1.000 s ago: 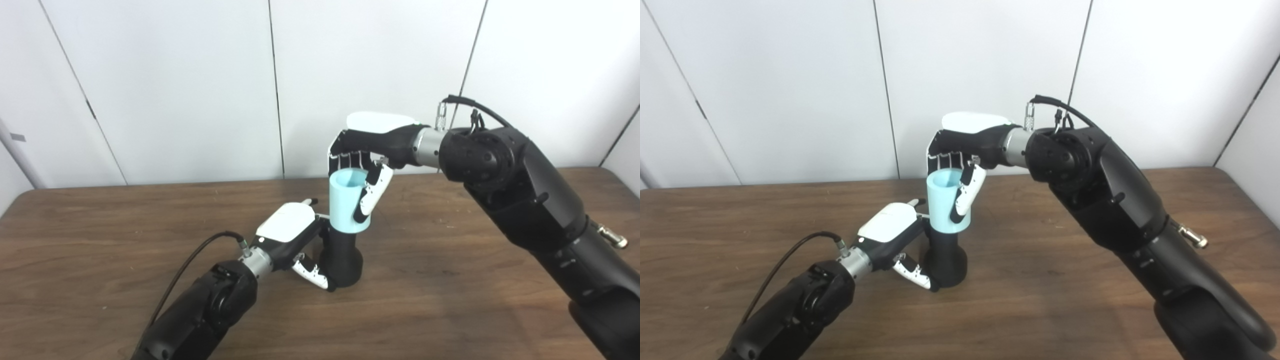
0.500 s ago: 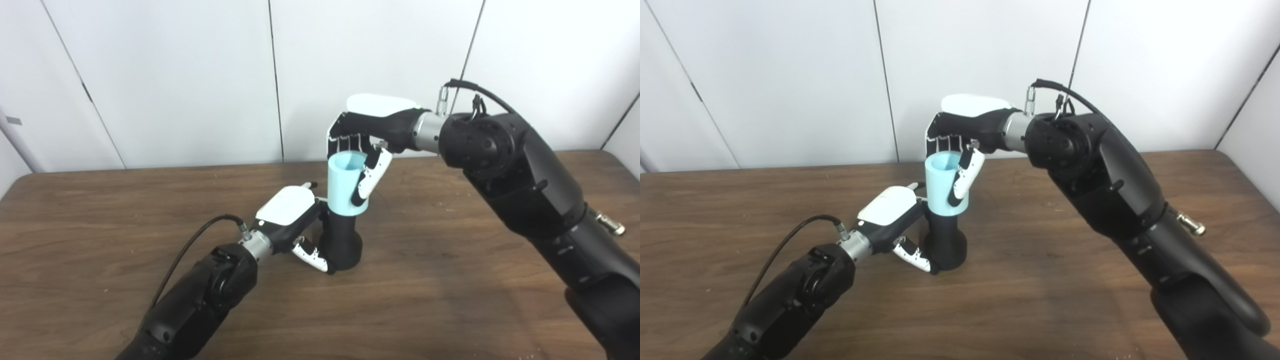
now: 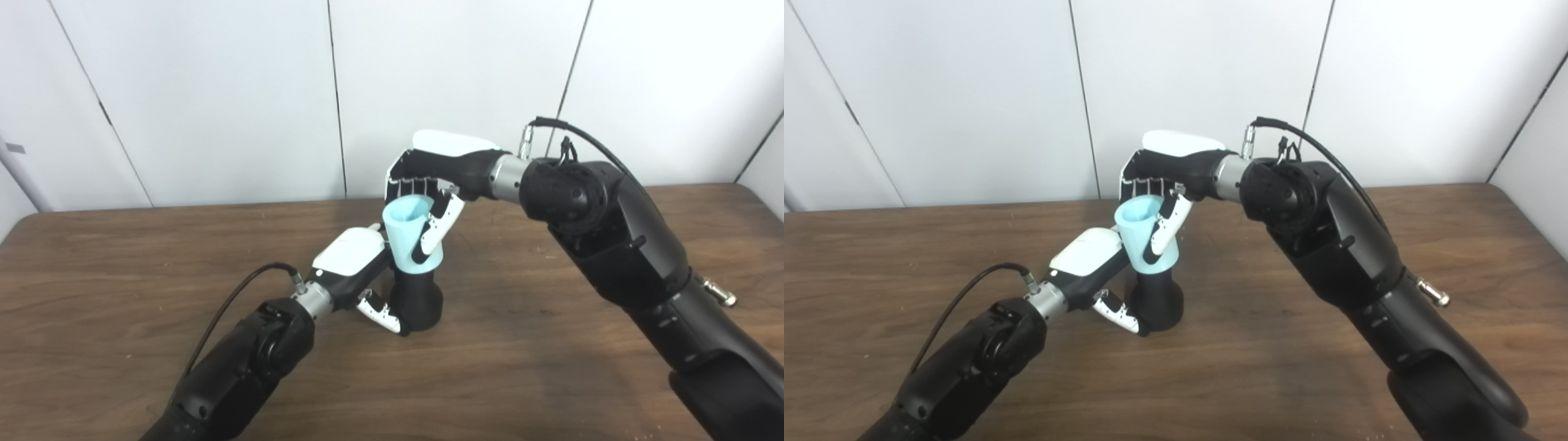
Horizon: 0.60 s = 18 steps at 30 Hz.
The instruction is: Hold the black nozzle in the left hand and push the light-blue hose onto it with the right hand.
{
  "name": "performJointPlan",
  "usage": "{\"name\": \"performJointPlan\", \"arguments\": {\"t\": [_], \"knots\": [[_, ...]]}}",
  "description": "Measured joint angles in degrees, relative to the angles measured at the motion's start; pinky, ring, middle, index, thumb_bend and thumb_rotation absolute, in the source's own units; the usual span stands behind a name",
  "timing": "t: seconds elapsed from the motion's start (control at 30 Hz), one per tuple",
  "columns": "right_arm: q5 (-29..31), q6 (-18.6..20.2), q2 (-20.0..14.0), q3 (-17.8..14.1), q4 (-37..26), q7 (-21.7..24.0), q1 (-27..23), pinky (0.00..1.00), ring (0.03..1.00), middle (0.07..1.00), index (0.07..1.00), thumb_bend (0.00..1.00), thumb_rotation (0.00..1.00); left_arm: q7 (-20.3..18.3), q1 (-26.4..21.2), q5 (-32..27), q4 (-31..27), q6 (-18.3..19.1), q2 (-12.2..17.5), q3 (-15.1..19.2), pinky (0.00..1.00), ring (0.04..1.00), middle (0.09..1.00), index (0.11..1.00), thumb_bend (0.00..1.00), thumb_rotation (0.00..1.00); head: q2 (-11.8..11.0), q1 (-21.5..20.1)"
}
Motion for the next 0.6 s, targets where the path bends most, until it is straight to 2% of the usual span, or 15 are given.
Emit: {"name": "performJointPlan", "arguments": {"t": [0.2, 0.6], "knots": [[0.0, 0.0, -0.2, 0.0, -0.5, -0.2, 0.5, 0.41, 0.463, 0.474, 0.483, 0.52, 0.0, -0.1, 0.0, 0.0, -0.1, -0.1, 0.0, 0.0, 1.0, 0.636, 0.491, 0.483, 0.53, 0.0, 0.3, -0.2], [1.2, 0.6, -3.3, -1.1, -4.0, 1.3, 2.0, 0.41, 0.46, 0.488, 0.472, 0.52, 0.0, -0.5, 0.0, 0.0, -0.2, -1.4, -0.2, 0.0, 1.0, 0.637, 0.502, 0.476, 0.52, 0.0, 0.5, -0.6]]}}
